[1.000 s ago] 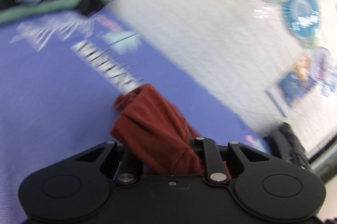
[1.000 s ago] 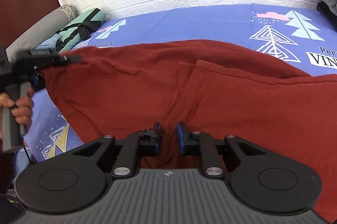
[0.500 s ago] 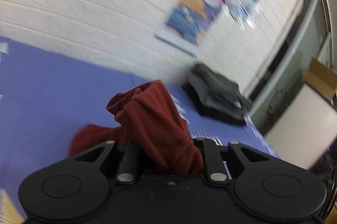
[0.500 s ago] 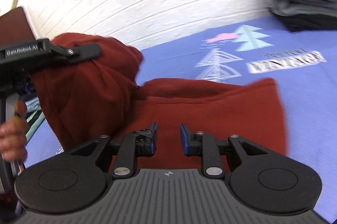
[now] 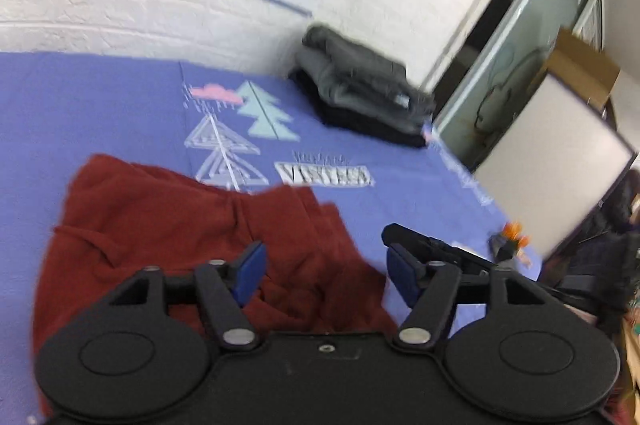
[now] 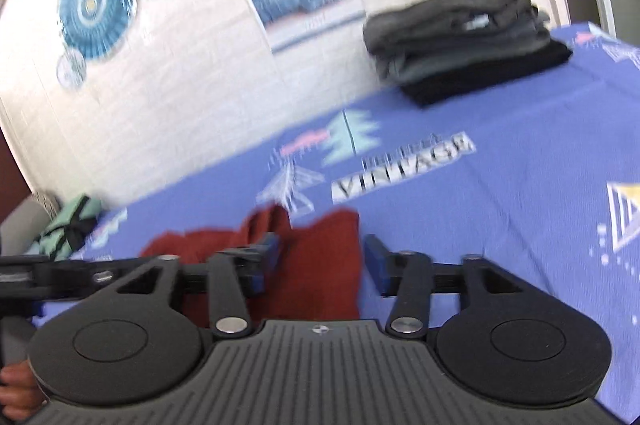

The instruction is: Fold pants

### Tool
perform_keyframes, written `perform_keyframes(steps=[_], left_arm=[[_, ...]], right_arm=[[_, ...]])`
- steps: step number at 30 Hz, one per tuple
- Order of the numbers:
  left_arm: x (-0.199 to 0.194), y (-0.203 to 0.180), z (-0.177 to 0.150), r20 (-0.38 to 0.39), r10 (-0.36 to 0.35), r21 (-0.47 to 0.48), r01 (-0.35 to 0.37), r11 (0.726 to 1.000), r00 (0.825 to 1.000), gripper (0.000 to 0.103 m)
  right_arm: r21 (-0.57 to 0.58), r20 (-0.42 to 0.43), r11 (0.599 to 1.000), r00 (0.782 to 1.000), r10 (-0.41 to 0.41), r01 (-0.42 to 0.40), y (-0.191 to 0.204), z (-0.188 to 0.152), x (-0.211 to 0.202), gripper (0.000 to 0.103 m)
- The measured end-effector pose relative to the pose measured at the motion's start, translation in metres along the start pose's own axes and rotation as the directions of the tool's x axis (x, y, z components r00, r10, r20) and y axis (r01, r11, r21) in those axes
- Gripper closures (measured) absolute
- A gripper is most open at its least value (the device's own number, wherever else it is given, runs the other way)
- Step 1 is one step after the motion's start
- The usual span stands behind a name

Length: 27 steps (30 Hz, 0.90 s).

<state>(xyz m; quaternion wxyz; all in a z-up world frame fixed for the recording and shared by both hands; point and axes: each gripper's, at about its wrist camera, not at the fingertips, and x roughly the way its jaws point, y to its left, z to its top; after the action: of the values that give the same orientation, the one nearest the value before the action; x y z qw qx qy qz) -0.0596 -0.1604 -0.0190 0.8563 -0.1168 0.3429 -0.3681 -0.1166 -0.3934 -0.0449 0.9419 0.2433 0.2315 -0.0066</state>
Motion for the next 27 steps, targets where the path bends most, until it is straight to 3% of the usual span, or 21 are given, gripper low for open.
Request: perform_keyframes(steps=[2, 5, 9, 12, 14, 15, 16, 18, 20, 21, 23, 24, 26, 27], left_arm=[[-0.015, 0.005, 0.002, 0.040, 0.021, -0.004, -0.021, 1.000, 0.999, 0.000], [-0.027, 0.024, -0.001, 0.064, 0.107, -0.037, -0.105, 0.994, 0.992, 0.000], [-0.033, 0.052, -0.011, 0.035, 0.196, -0.117, -0.190, 0.975, 0.980, 0.021], [-0.030, 0.060, -0.018, 0.005, 0.211, -0.123, -0.209, 0.970, 0.977, 0.031], [-0.028, 0.062, -0.020, -0.018, 0.215, -0.106, -0.215, 0.971, 0.977, 0.041], [-0.027, 0.063, -0.020, -0.028, 0.212, -0.100, -0.213, 0.972, 0.977, 0.042], [-0.027, 0.064, -0.022, -0.037, 0.207, -0.095, -0.210, 0.973, 0.978, 0.042], [-0.027, 0.065, -0.024, -0.050, 0.190, -0.082, -0.193, 0.978, 0.981, 0.041], [-0.026, 0.069, -0.029, -0.064, 0.181, -0.084, -0.186, 0.979, 0.981, 0.041], [-0.023, 0.071, -0.031, -0.079, 0.179, -0.083, -0.185, 0.979, 0.981, 0.041], [-0.019, 0.073, -0.036, -0.103, 0.180, -0.083, -0.189, 0.978, 0.978, 0.041], [-0.020, 0.072, -0.037, -0.104, 0.185, -0.076, -0.193, 0.978, 0.977, 0.041], [-0.026, 0.073, -0.036, -0.095, 0.185, -0.073, -0.192, 0.979, 0.978, 0.041], [-0.032, 0.074, -0.036, -0.089, 0.187, -0.078, -0.194, 0.978, 0.978, 0.041]], right_arm=[[0.033, -0.009, 0.998, 0.998, 0.057, -0.057, -0.002, 0.002, 0.007, 0.001], [0.050, -0.065, 0.993, 0.991, 0.114, -0.111, 0.006, 0.001, 0.025, 0.000], [0.032, -0.167, 0.999, 0.985, 0.047, -0.042, 0.014, -0.011, 0.056, 0.000], [0.064, -0.212, 0.995, 0.973, 0.087, -0.075, 0.018, -0.022, 0.073, 0.002], [0.026, -0.215, 0.997, 0.974, 0.071, -0.067, 0.028, -0.021, 0.074, 0.034], [0.027, -0.186, 0.995, 0.977, 0.102, -0.099, 0.031, -0.015, 0.066, 0.079], [0.052, -0.142, 0.988, 0.978, 0.153, -0.147, 0.031, -0.008, 0.054, 0.089], [0.042, -0.064, 0.987, 0.986, 0.156, -0.153, 0.029, 0.007, 0.030, 0.089], [0.009, -0.040, 0.996, 0.995, 0.094, -0.093, 0.020, 0.012, 0.021, 0.089], [0.009, -0.063, 0.998, 0.996, 0.059, -0.059, 0.012, 0.010, 0.023, 0.088], [0.018, -0.187, 0.999, 0.982, 0.037, -0.035, -0.002, 0.000, 0.034, 0.081], [0.013, -0.223, 1.000, 0.975, 0.023, -0.020, -0.005, -0.006, 0.036, 0.065], [-0.007, -0.174, 1.000, 0.985, 0.013, -0.015, -0.004, -0.012, 0.023, 0.048], [-0.020, -0.152, 1.000, 0.988, 0.012, -0.015, -0.003, -0.012, 0.015, 0.027]])
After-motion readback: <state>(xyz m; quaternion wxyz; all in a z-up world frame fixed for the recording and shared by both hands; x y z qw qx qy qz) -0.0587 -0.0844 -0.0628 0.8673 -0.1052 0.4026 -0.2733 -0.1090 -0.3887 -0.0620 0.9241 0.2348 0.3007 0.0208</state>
